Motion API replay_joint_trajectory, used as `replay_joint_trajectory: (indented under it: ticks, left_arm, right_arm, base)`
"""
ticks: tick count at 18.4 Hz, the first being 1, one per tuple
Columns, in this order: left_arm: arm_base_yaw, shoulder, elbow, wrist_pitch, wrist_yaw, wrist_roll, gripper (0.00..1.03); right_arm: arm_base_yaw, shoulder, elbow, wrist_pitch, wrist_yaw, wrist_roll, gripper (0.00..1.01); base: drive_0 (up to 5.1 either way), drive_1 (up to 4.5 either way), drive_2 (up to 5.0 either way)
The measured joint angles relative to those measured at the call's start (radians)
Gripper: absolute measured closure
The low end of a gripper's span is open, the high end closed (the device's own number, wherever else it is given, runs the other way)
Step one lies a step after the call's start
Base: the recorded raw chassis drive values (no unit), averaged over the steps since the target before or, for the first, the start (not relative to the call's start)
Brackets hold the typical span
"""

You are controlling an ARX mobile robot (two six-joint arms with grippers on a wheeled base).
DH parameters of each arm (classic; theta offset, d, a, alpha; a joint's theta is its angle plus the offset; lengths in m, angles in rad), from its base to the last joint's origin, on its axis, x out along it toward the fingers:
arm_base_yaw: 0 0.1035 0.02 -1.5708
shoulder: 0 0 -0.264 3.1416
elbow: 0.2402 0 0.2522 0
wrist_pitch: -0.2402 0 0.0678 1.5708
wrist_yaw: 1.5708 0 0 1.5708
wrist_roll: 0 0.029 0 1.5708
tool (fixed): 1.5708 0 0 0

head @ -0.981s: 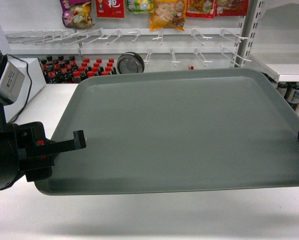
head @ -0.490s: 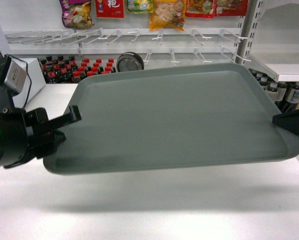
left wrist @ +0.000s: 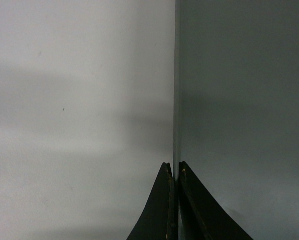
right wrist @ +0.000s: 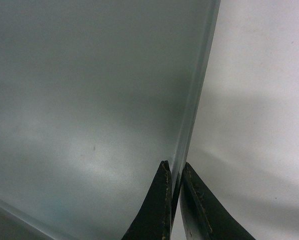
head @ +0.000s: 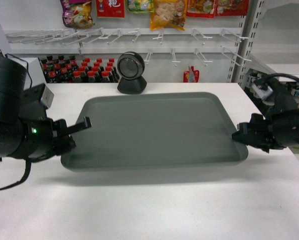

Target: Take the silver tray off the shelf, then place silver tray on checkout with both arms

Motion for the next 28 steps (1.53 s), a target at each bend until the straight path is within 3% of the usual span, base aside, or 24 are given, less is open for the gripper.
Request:
replay_joint_trajectory:
  ticks: [6,8,10,12,13,14,15,16,17,18,19,20,22,24,26,28]
  left_arm:
    - [-0.026,0.090,-0.013,0.022,-0.043,-0.035,1.01]
    - [-0.033,0.096,-0.004,0.011,-0.098,-0.059,0.85]
    - [-0.033,0.085,-0.006,0.011,-0.143,-0.060,0.60]
    - [-0.026,-0.001,-0.065,0.004,-0.167,-0.063,0.42]
    - [-0.024,-0.126,-0.124,0.019,-0.187,-0.058,0.29]
    - [-0.023,-0.217,-0.152,0.017,-0.233,-0.058,0.22]
    - [-0.023,-0.346,-0.175,0.029,-0.309,-0.056,0.11]
    - [-0.016,-0.392,-0.200,0.211,-0.291,-0.016,0.08]
    - [-0.004,-0.382,-0.290,0.515,-0.179,0.100,0.21]
    - [0.002,-0.379,-0.409,0.651,-0.133,0.200,0.32]
    - [0.014,-0.378,-0.542,0.773,-0.121,0.280,0.46]
    - [0.032,-0.454,-0.570,0.822,-0.118,0.313,0.59]
    - [0.039,-0.595,-0.629,0.834,-0.103,0.339,0.81]
    - [0.061,-0.637,-0.708,0.785,-0.060,0.346,0.99]
    - [0.104,-0.705,-0.752,0.759,-0.045,0.346,1.02]
    - [0.105,-0.801,-0.780,0.735,-0.041,0.346,1.02]
  right_arm:
    - [0.023,0.091,-0.009,0.066,0.096,-0.055,0.98]
    - [0.026,0.103,-0.019,0.106,0.115,-0.117,0.77]
    - [0.020,0.092,-0.043,0.169,0.154,-0.124,0.52]
    - [-0.025,0.020,-0.097,0.187,0.114,-0.087,0.34]
    - [-0.077,-0.064,-0.140,0.206,0.038,-0.035,0.23]
    - [-0.122,-0.163,-0.185,0.225,-0.025,0.008,0.13]
    - [-0.150,-0.258,-0.203,0.257,-0.057,0.047,0.03]
    - [-0.132,-0.271,-0.261,0.567,0.122,0.034,0.11]
    - [-0.092,-0.291,-0.389,0.782,0.298,0.007,0.24]
    - [-0.053,-0.299,-0.513,0.885,0.402,-0.008,0.35]
    - [-0.043,-0.329,-0.602,0.962,0.463,-0.015,0.48]
    - [-0.044,-0.431,-0.655,0.998,0.476,-0.021,0.63]
    - [-0.044,-0.587,-0.736,0.944,0.480,-0.024,0.84]
    - [-0.044,-0.655,-0.813,0.924,0.480,-0.031,0.99]
    - [-0.044,-0.721,-0.870,0.903,0.480,-0.029,0.99]
    - [-0.044,-0.806,-0.917,0.883,0.480,-0.029,0.99]
  base:
    - [0.0,0.00,0.0]
    - [0.0,0.00,0.0]
    - [0.0,0.00,0.0]
    - [0.0,0.00,0.0]
    - [0.0,0.00,0.0]
    - [0.0,0.00,0.0]
    - [0.0,0.00,0.0]
    - [0.0,0.00,0.0]
    - [0.0,0.00,0.0]
    - [0.0,0.00,0.0]
    - [0.0,0.00,0.0]
    - [0.0,0.00,0.0]
    - [0.0,0.00,0.0]
    - [0.0,0.00,0.0]
    - [0.0,0.00,0.0]
    - [0.0,0.00,0.0]
